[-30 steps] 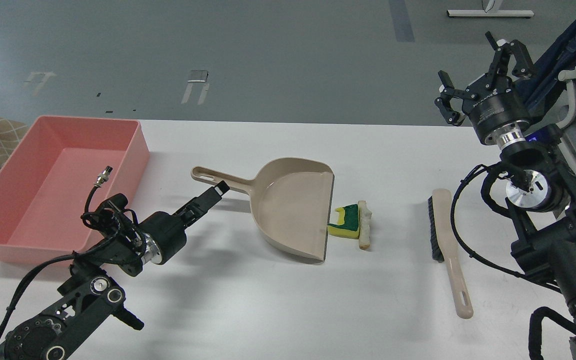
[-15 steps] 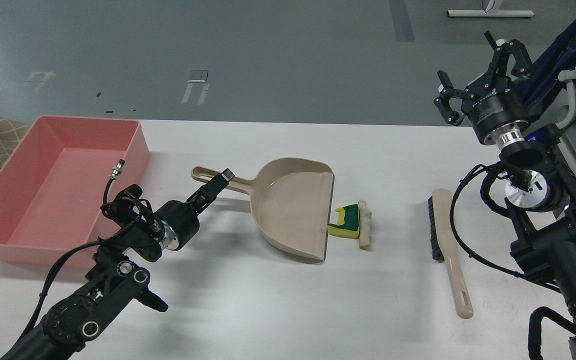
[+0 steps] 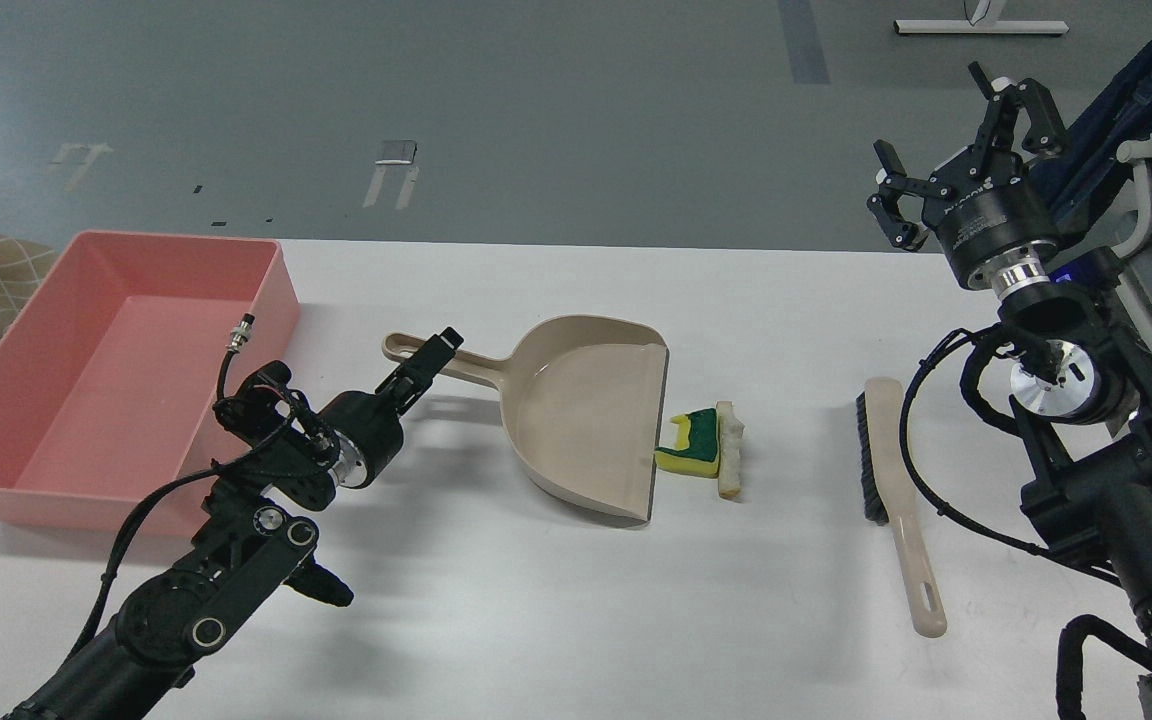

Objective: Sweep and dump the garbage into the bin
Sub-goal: 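Grasp the beige dustpan handle with the left gripper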

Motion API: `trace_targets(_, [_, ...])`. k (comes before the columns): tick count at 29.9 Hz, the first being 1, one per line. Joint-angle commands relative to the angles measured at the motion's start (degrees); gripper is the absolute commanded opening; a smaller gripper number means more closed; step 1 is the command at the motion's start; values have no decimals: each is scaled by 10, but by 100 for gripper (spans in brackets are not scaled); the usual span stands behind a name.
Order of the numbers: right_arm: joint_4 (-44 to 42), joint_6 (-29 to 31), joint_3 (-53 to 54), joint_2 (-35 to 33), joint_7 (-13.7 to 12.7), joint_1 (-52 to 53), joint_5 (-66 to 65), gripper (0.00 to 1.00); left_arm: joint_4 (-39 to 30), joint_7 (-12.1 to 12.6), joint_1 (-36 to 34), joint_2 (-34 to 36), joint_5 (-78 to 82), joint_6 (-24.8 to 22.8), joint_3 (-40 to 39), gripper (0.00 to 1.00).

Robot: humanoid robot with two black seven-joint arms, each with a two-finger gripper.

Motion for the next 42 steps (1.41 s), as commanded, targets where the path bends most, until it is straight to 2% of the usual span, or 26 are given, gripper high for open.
trace_targets(1, [0, 0, 0, 0, 0, 0, 0, 100, 2, 2, 0, -2, -5, 0, 0, 91])
trace_targets(3, [0, 0, 0, 0, 0, 0, 0, 100, 3, 3, -1, -2, -7, 0, 0, 86])
trace_targets(4, [2, 0, 0, 0, 0, 0, 0, 100, 3, 3, -2, -1, -10, 0, 0, 78])
trace_targets(5, [5, 0, 0, 0, 0, -1, 0, 100, 3, 3, -3, -2, -11, 0, 0, 63])
trace_targets(7, [6, 0, -2, 0, 0, -2, -1, 100, 4, 3, -5, -1, -11, 0, 0, 55])
trace_targets(10, [7, 0, -5, 0, 0, -2, -1, 100, 4, 3, -5, 0, -14, -1, 0, 26])
trace_targets(12, [7, 0, -5, 0, 0, -2, -1, 100, 3, 4, -5, 0, -14, -2, 0, 17])
trace_targets(14, [7, 0, -5, -1, 0, -2, -1, 100, 2, 7, -5, 1, -14, -3, 0, 0])
trace_targets(22, [7, 0, -5, -2, 0, -2, -1, 100, -2, 9, -11, 0, -14, -6, -1, 0])
trace_targets(35, [7, 0, -7, -15, 0, -1, -25, 98, -13, 6, -21, 0, -26, 15, -1, 0])
trace_targets(40, [34, 0, -45, -74, -4, -1, -67, 98, -14, 3, -20, -2, -26, 36, -1, 0])
trace_targets(42, [76, 0, -94, -136, -12, -4, -67, 98, -14, 0, -19, -2, -26, 53, -1, 0])
